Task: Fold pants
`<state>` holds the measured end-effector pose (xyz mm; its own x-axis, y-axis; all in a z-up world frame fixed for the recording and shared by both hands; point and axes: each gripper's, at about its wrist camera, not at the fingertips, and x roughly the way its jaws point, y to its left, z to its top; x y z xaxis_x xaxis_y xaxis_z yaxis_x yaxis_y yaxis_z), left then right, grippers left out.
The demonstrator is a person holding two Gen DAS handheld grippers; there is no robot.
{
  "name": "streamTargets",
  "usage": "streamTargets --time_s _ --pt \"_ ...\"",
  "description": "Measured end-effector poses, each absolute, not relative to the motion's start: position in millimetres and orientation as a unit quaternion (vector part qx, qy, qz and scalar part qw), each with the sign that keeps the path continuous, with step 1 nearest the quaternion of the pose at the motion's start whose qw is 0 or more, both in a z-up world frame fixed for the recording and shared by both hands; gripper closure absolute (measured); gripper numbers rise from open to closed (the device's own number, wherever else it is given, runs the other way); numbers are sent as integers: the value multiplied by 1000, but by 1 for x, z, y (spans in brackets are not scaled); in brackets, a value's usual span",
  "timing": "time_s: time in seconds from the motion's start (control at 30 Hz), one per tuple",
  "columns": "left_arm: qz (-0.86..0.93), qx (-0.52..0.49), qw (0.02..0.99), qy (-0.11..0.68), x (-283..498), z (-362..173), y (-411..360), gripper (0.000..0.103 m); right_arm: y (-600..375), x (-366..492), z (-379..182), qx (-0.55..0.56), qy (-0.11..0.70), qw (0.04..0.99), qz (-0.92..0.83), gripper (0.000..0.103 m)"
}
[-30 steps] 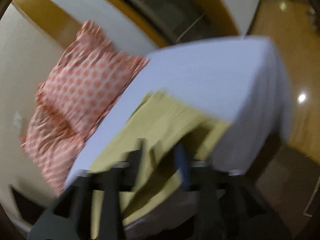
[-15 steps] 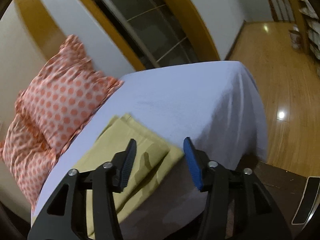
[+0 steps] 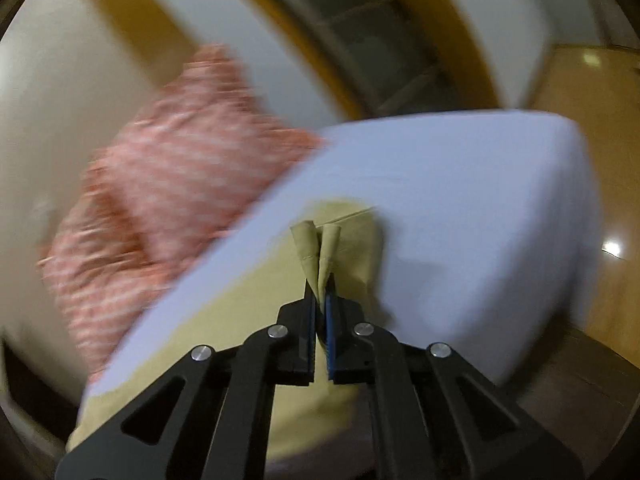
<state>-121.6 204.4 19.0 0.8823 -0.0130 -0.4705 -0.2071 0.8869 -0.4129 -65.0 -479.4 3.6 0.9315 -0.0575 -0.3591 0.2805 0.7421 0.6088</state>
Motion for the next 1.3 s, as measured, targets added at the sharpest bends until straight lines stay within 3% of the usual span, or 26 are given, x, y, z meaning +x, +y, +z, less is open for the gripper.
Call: streamTargets --time_s 0.2,0.43,0.47,0.53,0.6,0.67,1.03,1.3 --pt "43 -240 942 233 -127 16 209 41 -321 1 75 250 164 940 164 99" --pt "15 -241 938 248 -126 8 207 27 -94 45 36 85 310 857 402 98" --pt "8 -243 937 252 -124 7 207 26 -73 43 24 53 340 846 408 94" --pt "-13 -253 932 260 -119 2 205 23 -57 34 12 17 366 837 407 72" --pt "-30 -265 927 266 -111 -4 203 21 -63 24 12 22 358 838 412 30" --pt "-40 -281 920 272 -102 -10 201 20 -80 18 21 43 332 848 411 22" --pt "-24 -395 876 276 -68 -18 225 22 -98 20 31 90 331 852 395 20" --pt "51 -407 883 229 -64 -1 284 26 -102 23 20 104 342 848 392 19"
